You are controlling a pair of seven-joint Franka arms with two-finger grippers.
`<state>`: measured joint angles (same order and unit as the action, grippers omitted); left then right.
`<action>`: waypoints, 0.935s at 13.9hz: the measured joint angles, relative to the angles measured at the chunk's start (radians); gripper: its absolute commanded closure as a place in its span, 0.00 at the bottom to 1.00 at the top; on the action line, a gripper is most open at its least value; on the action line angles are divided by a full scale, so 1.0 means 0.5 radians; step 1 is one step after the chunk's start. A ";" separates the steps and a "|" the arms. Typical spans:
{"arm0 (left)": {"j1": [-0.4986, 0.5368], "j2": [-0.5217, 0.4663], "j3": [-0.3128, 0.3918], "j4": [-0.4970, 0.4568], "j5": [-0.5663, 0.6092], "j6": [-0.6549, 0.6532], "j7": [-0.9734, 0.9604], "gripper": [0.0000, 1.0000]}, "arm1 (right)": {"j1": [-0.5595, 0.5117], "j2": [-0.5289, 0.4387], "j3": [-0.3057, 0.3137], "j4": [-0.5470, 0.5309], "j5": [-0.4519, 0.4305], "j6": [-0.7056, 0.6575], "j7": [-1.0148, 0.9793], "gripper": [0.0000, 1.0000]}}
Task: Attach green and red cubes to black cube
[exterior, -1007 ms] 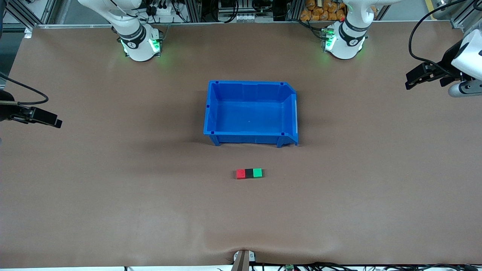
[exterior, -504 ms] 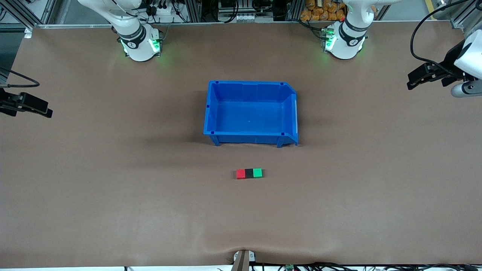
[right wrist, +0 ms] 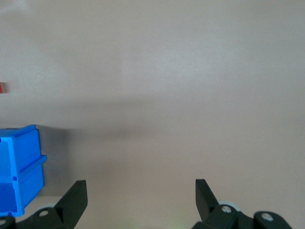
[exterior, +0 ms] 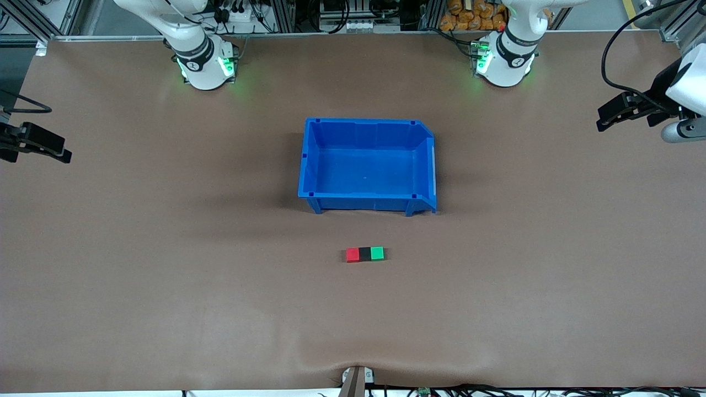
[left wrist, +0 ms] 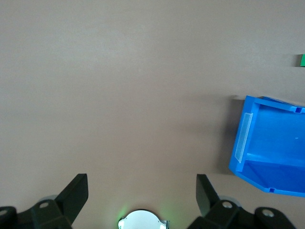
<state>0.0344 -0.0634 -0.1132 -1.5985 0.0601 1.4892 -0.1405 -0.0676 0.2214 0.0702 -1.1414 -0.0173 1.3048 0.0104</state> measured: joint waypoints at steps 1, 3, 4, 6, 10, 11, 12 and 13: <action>0.000 0.000 0.000 0.000 0.000 0.000 0.000 0.00 | 0.000 -0.015 -0.005 -0.010 0.000 -0.001 -0.014 0.00; 0.000 0.000 -0.001 0.000 0.000 0.000 0.000 0.00 | 0.000 -0.045 -0.027 -0.032 -0.001 -0.003 -0.053 0.00; 0.000 0.000 -0.002 0.000 0.000 0.000 0.000 0.00 | 0.000 -0.065 -0.039 -0.049 -0.001 -0.003 -0.070 0.00; 0.000 0.000 -0.003 0.000 0.000 0.000 0.000 0.00 | 0.000 -0.097 -0.048 -0.073 -0.001 -0.006 -0.082 0.00; 0.000 0.000 -0.008 0.000 0.000 0.000 0.000 0.00 | 0.000 -0.156 -0.049 -0.130 -0.001 -0.007 -0.084 0.00; 0.000 0.000 -0.008 0.000 0.000 0.000 0.000 0.00 | 0.000 -0.171 -0.049 -0.148 -0.001 -0.007 -0.084 0.00; 0.000 0.000 -0.008 0.000 0.000 0.000 0.000 0.00 | 0.000 -0.188 -0.048 -0.169 -0.001 -0.006 -0.084 0.00; 0.000 0.000 -0.008 0.000 0.000 0.000 0.000 0.00 | 0.000 -0.212 -0.048 -0.198 -0.001 -0.002 -0.085 0.00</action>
<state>0.0343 -0.0634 -0.1174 -1.5986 0.0601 1.4891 -0.1405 -0.0675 0.1156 0.0459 -1.2403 -0.0178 1.3039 -0.0320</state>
